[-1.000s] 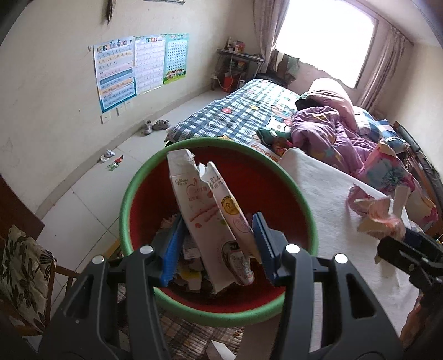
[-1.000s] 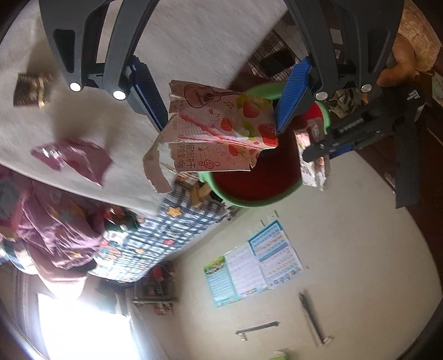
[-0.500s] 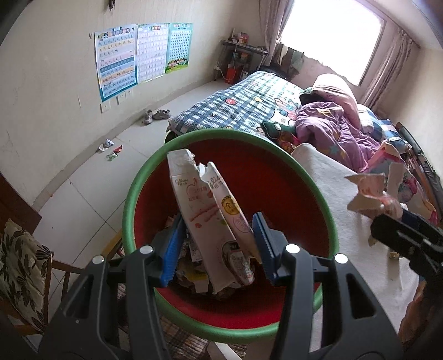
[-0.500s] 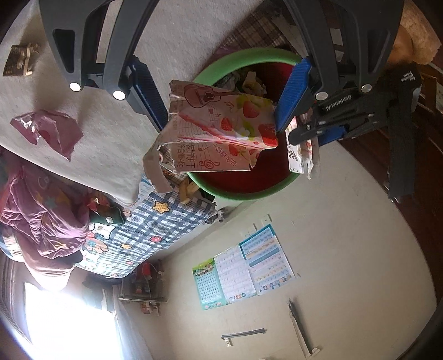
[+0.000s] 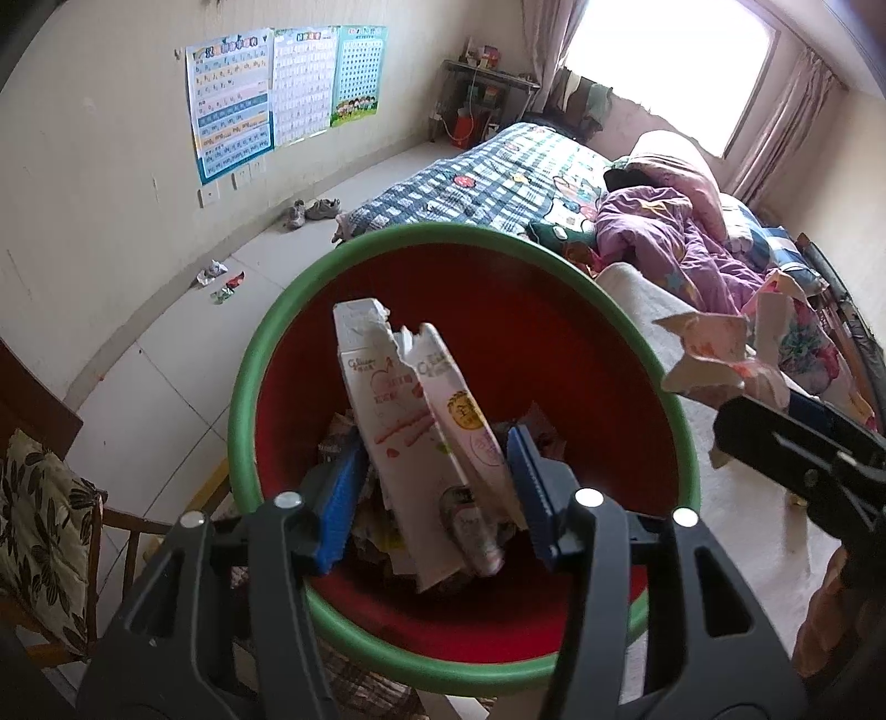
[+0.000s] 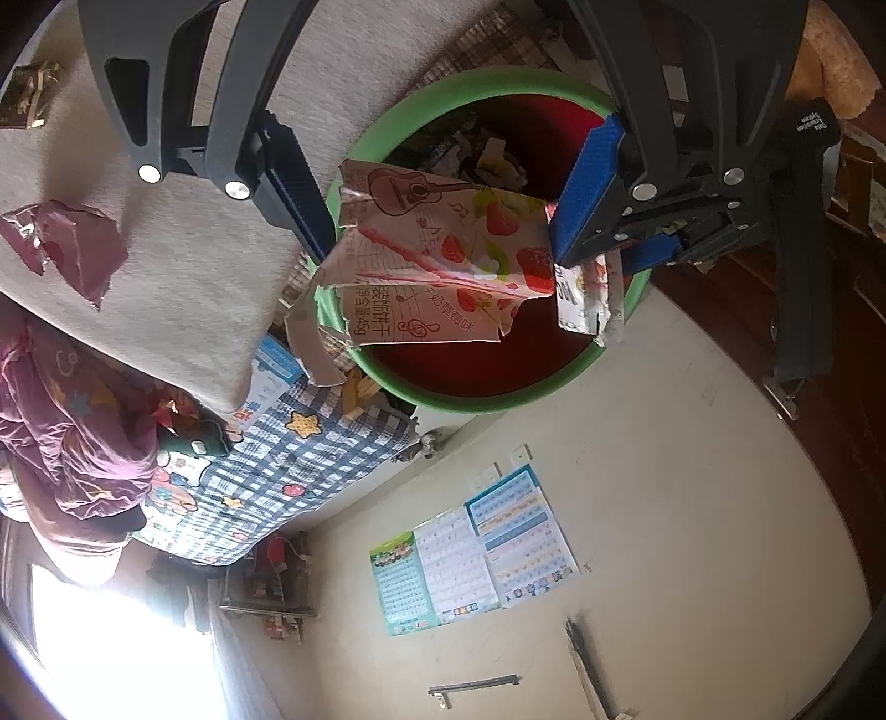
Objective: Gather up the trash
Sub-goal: 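Open both grippers to drop the strips and carton into the bucket, then move both grippers back over the pink wrapper and cigarette pack, then grasp the pink wrapper with the left gripper while the right gripper grasps the brown cigarette pack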
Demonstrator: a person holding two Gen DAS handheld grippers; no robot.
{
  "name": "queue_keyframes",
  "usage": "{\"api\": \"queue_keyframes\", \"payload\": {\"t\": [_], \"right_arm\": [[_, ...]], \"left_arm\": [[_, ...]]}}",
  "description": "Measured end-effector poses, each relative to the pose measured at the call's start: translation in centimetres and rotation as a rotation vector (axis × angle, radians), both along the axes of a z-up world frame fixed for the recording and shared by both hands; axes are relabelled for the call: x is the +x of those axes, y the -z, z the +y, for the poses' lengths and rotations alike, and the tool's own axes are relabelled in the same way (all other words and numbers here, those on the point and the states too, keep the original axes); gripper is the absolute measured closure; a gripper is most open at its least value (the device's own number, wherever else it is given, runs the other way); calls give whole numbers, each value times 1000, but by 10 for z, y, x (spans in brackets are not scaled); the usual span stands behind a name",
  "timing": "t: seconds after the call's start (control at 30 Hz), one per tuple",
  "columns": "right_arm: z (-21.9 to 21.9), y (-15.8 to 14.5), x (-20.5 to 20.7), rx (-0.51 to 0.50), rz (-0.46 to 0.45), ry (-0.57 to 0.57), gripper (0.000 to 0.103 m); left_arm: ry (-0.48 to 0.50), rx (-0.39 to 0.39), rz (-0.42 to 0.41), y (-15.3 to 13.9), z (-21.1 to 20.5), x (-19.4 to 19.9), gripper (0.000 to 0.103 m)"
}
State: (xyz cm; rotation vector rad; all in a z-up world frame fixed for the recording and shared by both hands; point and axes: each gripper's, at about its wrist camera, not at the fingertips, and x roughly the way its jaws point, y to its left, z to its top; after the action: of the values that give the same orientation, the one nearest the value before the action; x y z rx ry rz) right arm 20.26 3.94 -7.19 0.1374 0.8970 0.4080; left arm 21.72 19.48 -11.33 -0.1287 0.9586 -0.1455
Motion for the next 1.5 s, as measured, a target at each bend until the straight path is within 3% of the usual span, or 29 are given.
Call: {"api": "queue_keyframes", "payload": {"t": [0.17,0.27,0.47,0.6,0.73,0.83,0.9,1.17,1.27,1.37,1.4,1.5], "right_arm": [[1,1,5,29,9,-4,22],[-4,0,4,55,11,3,20],[-37,-4,-9,59,-4,74,16],[-104,11,-26,11,12,257,14],[-178,30,-47,-108,38,485,13],[-232,43,-65,-113,91,627,13],[-255,51,-70,-112,127,665,12],[-273,84,-72,-135,235,575,10],[-273,85,-74,-151,208,549,19],[-276,81,-86,-113,194,515,22],[-278,79,-91,-110,187,504,28],[-285,70,-111,-88,169,494,28]], "left_arm": [[-28,-22,13,5,2,-1,41],[-39,-9,6,5,4,-3,29],[-57,-4,-9,1,3,-8,29],[-60,-4,-24,-2,0,-11,29],[-55,-18,-33,-6,-7,-14,29],[-31,-23,-51,-12,-21,-16,23],[-8,-23,-63,-15,-37,-18,20],[112,-43,-50,-19,-112,-19,14],[142,-91,-27,-17,-143,-14,14],[168,-139,10,-9,-177,-8,14],[172,-147,22,-5,-189,-7,14],[177,-179,61,7,-223,2,14]]}}
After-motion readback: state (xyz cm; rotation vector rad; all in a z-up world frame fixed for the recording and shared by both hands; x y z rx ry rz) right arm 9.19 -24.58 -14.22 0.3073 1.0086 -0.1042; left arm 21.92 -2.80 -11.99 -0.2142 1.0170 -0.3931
